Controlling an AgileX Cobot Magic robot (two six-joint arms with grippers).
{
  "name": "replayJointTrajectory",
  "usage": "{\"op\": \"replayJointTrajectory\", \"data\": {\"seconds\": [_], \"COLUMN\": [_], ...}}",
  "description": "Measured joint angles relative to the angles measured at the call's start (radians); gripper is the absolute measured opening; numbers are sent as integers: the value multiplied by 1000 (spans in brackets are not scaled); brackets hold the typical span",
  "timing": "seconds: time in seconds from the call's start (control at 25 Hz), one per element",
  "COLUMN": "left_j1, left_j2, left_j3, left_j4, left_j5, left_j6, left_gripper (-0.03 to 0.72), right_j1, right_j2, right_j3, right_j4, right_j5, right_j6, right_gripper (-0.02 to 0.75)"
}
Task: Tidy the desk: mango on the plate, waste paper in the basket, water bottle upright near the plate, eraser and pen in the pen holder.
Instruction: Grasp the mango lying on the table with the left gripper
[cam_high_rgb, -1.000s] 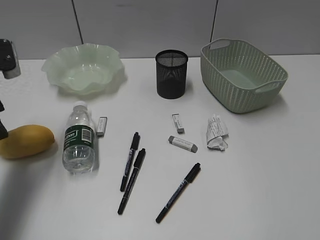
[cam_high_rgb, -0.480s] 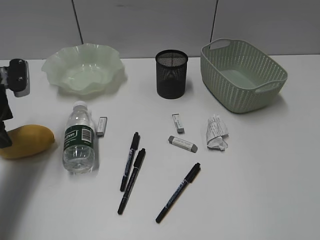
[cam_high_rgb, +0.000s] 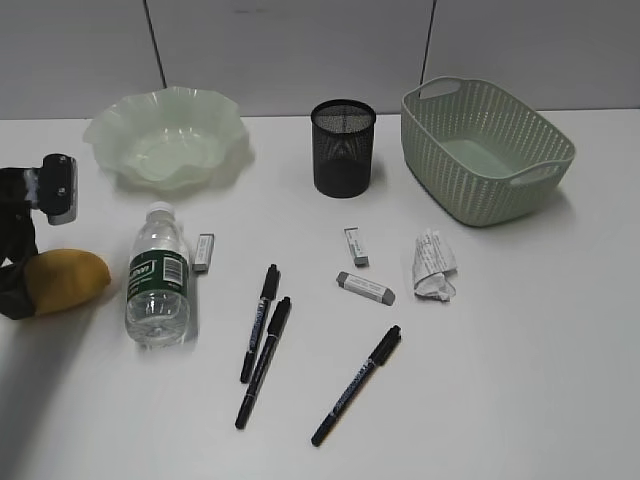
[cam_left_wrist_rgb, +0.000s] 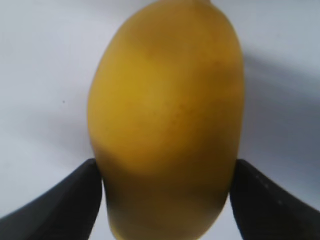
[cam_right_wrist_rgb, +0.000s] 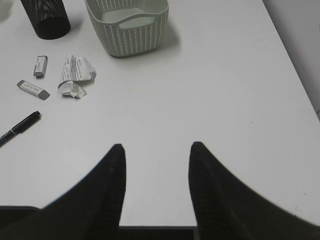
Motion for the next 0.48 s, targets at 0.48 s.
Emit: {"op": "replayJointTrajectory", "data": {"seconds": [0.48], "left_j1": [0], "left_j2": [27], "left_j3": [0], "left_j4": [0], "left_j5": [-15], "left_j6": [-1], "left_gripper": [565], "right_j1": [0], "right_j2": [0], "right_j3": [0], "right_j4": [0], "right_j5": [0], "right_j6": [0], "right_gripper": [340]}}
